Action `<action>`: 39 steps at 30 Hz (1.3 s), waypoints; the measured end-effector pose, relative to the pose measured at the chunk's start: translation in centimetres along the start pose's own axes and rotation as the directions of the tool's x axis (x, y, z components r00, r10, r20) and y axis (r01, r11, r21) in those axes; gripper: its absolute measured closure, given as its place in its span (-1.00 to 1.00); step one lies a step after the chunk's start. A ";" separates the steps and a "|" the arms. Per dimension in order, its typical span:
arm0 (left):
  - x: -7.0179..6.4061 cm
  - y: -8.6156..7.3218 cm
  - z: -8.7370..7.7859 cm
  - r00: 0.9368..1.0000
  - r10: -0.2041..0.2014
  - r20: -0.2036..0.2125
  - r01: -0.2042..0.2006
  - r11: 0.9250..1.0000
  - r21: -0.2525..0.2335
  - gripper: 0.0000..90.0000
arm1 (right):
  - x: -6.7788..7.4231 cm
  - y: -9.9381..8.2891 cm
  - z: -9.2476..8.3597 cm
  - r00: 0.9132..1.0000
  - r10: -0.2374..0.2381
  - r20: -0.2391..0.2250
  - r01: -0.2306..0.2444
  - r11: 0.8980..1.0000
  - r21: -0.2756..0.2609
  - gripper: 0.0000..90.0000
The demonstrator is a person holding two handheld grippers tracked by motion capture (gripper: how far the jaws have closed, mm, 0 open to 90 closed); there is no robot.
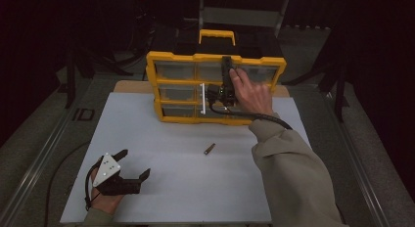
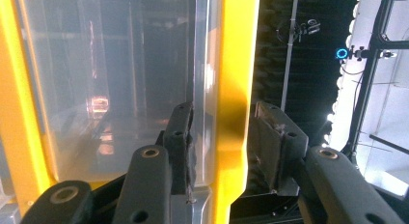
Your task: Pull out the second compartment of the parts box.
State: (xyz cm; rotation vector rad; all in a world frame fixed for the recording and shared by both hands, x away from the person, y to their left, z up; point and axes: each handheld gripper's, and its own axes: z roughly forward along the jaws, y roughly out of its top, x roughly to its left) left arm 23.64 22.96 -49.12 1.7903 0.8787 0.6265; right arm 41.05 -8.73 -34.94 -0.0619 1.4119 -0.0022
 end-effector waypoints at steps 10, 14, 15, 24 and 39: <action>0.0 0.0 0.0 1.000 -0.001 0.001 0.001 1.000 -0.001 -1.00 | -0.1 -0.1 -0.9 1.000 -0.014 -0.022 0.014 1.000 -0.017 0.51; 0.0 0.0 0.0 1.000 0.001 0.001 -0.001 1.000 0.000 -1.00 | -0.2 0.0 -1.2 0.999 -0.018 -0.040 0.017 1.000 -0.015 0.57; 0.0 0.0 0.0 1.000 0.001 0.001 -0.001 1.000 0.001 -1.00 | -0.3 0.0 -1.2 0.999 -0.018 -0.044 0.018 1.000 -0.015 0.58; 0.0 0.0 0.0 1.000 0.002 0.002 -0.002 1.000 0.001 -1.00 | -0.4 0.2 -1.6 0.996 -0.037 -0.078 0.037 0.999 -0.007 0.75; 0.0 0.0 0.0 1.000 0.002 0.000 -0.002 1.000 0.001 -1.00 | -0.3 0.4 -2.0 0.997 -0.035 -0.075 0.035 0.999 0.002 0.78</action>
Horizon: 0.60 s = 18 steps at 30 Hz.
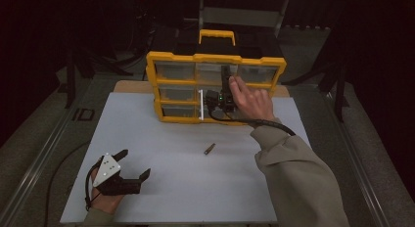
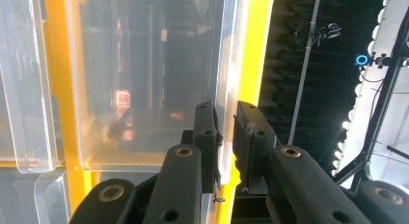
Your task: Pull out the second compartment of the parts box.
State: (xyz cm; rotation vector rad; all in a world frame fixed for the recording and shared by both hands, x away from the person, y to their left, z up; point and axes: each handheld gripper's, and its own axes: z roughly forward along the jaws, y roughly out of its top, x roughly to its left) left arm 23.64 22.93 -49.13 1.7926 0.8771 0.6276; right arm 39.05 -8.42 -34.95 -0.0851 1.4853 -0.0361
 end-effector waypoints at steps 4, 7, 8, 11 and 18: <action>0.0 0.0 0.0 1.000 0.001 0.000 -0.001 1.000 0.001 -1.00 | 0.1 0.0 -0.2 1.000 -0.007 0.002 0.007 1.000 0.000 0.78; 0.0 0.0 0.0 1.000 0.001 -0.001 -0.001 1.000 -0.001 -1.00 | 0.1 0.0 -0.4 1.000 -0.010 0.006 0.010 1.000 0.000 0.78; 0.0 0.0 0.0 1.000 0.000 -0.001 0.000 1.000 -0.001 -1.00 | 0.1 0.0 -0.4 1.000 -0.007 0.006 0.007 1.000 0.001 0.78; 0.0 0.0 0.0 1.000 0.000 -0.001 0.000 1.000 0.000 -1.00 | 0.1 0.0 -0.6 1.000 -0.003 0.008 0.003 1.000 -0.005 0.78; 0.0 0.0 0.0 1.000 0.001 0.000 -0.001 1.000 0.001 -1.00 | -0.1 -0.2 -1.4 1.000 0.010 -0.007 -0.010 1.000 -0.018 0.78</action>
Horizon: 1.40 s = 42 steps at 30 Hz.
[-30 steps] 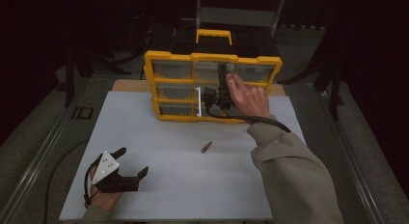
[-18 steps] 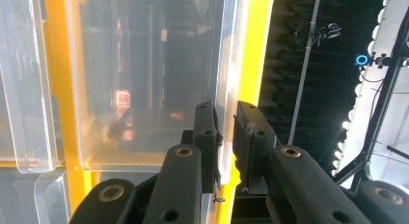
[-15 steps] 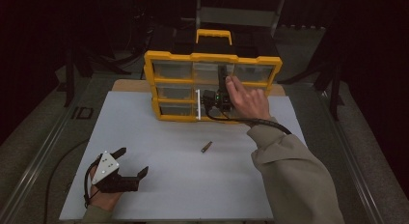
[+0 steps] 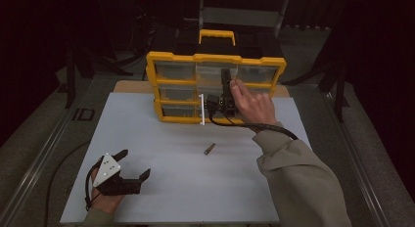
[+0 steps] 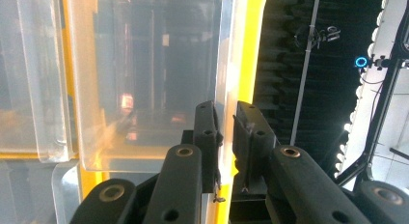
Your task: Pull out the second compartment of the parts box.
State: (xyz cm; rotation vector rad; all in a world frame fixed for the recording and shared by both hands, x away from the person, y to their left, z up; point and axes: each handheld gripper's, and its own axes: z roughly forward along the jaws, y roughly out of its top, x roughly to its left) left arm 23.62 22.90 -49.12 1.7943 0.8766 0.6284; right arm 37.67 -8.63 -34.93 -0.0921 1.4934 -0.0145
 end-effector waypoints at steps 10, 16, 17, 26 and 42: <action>0.0 0.0 0.0 1.000 0.000 0.001 0.000 1.000 0.001 -1.00 | -0.2 -0.1 -0.9 1.000 0.006 -0.010 -0.006 1.000 -0.015 0.78; -0.1 0.0 0.0 1.000 0.000 0.001 0.000 1.000 0.002 -1.00 | -0.3 -0.1 -1.6 1.000 -0.003 -0.006 0.003 1.000 -0.021 0.78; -0.1 0.0 0.0 1.000 0.000 0.001 0.000 1.000 0.002 -1.00 | -0.3 -0.1 -1.7 1.000 -0.004 -0.009 0.004 1.000 -0.022 0.78; -0.1 0.0 0.0 1.000 0.000 0.000 0.000 1.000 0.001 -1.00 | -0.5 -0.3 -2.6 1.000 -0.020 -0.007 0.020 0.999 -0.034 0.78; -0.1 0.0 0.0 1.000 0.000 -0.002 0.000 1.000 0.001 -1.00 | -0.7 -0.5 -4.6 1.000 -0.015 -0.001 0.015 0.998 -0.056 0.78</action>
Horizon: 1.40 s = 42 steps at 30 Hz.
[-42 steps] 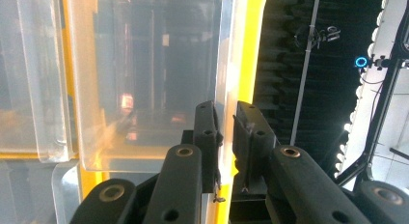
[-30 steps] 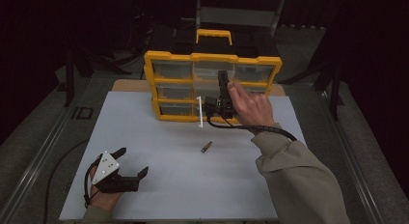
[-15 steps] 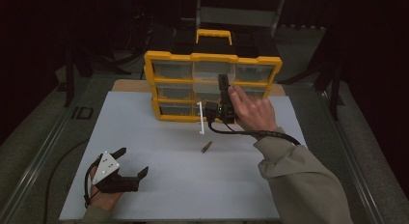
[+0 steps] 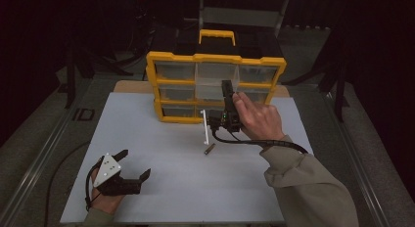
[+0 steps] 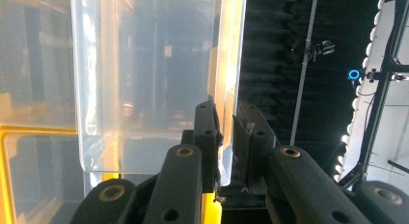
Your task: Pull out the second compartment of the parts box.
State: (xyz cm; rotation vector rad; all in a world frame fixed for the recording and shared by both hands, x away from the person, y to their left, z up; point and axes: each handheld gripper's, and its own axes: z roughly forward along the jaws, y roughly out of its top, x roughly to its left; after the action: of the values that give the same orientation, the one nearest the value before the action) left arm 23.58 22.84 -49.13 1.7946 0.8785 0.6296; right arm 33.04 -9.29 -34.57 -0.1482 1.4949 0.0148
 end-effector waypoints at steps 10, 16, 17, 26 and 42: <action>0.0 0.0 0.0 1.000 -0.001 0.000 0.001 1.000 -0.001 -1.00 | 0.0 0.0 -0.9 1.000 -0.002 0.000 0.002 1.000 -0.010 0.78; 0.0 0.0 0.0 1.000 0.001 0.001 -0.001 1.000 0.000 -1.00 | 0.1 0.1 -1.3 1.000 -0.003 0.006 0.003 1.000 -0.012 0.78; 0.0 0.0 0.0 1.000 0.002 0.001 -0.002 1.000 0.000 -1.00 | 0.1 0.1 -1.3 1.000 -0.005 0.004 0.005 1.000 -0.010 0.78; -0.1 0.0 -0.1 1.000 0.001 -0.001 -0.001 1.000 0.000 -1.00 | 0.4 -0.1 -1.5 1.000 0.003 0.005 -0.003 1.000 -0.008 0.77; 0.0 -0.1 0.0 1.000 0.000 -0.004 0.000 1.000 0.004 -1.00 | 0.5 -0.1 -1.5 1.000 0.017 -0.003 -0.017 1.000 -0.015 0.67</action>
State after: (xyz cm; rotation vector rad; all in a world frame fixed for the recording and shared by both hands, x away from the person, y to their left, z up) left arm 23.53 22.83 -49.18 1.7975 0.8834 0.6324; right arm 31.57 -9.61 -35.13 -0.1474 1.4986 0.0394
